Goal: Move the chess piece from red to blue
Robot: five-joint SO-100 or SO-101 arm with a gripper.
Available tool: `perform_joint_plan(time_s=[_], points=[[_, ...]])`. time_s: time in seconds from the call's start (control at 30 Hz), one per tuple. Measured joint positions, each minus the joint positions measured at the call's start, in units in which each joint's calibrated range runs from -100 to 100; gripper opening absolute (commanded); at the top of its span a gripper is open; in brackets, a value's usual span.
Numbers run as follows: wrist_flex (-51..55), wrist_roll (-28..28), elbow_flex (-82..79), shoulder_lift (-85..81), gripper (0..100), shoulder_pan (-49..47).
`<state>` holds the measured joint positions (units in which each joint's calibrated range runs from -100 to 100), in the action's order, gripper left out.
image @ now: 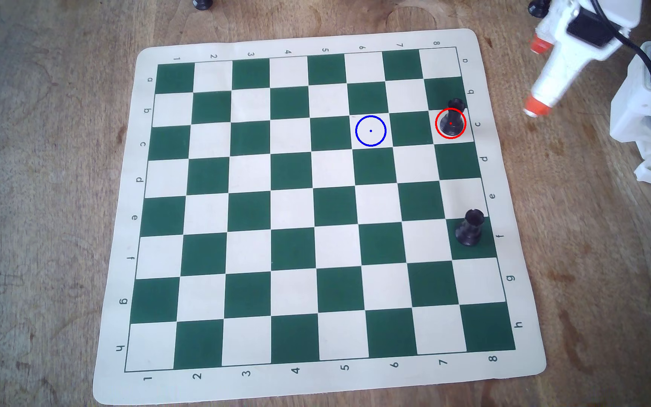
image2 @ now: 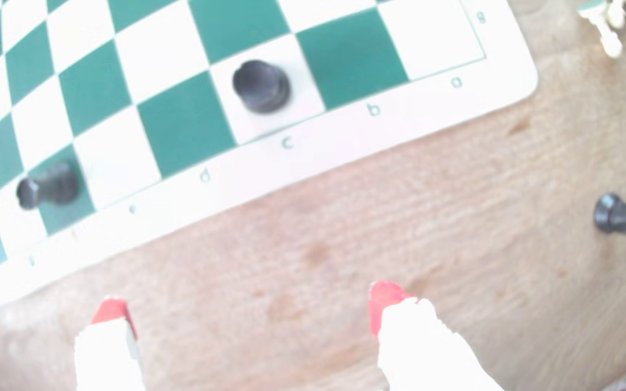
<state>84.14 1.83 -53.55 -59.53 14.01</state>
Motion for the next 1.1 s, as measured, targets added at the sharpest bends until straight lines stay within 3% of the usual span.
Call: perform_joint_plan(time_s=[0.27, 0.47, 1.1], points=[[-8.29, 0.73, -13.1, -0.59, 32, -0.74], [-23.59, 3.37, -13.83, 12.99, 33, -2.06], [-42.71, 6.01, -16.45, 24.8, 35, -6.05]])
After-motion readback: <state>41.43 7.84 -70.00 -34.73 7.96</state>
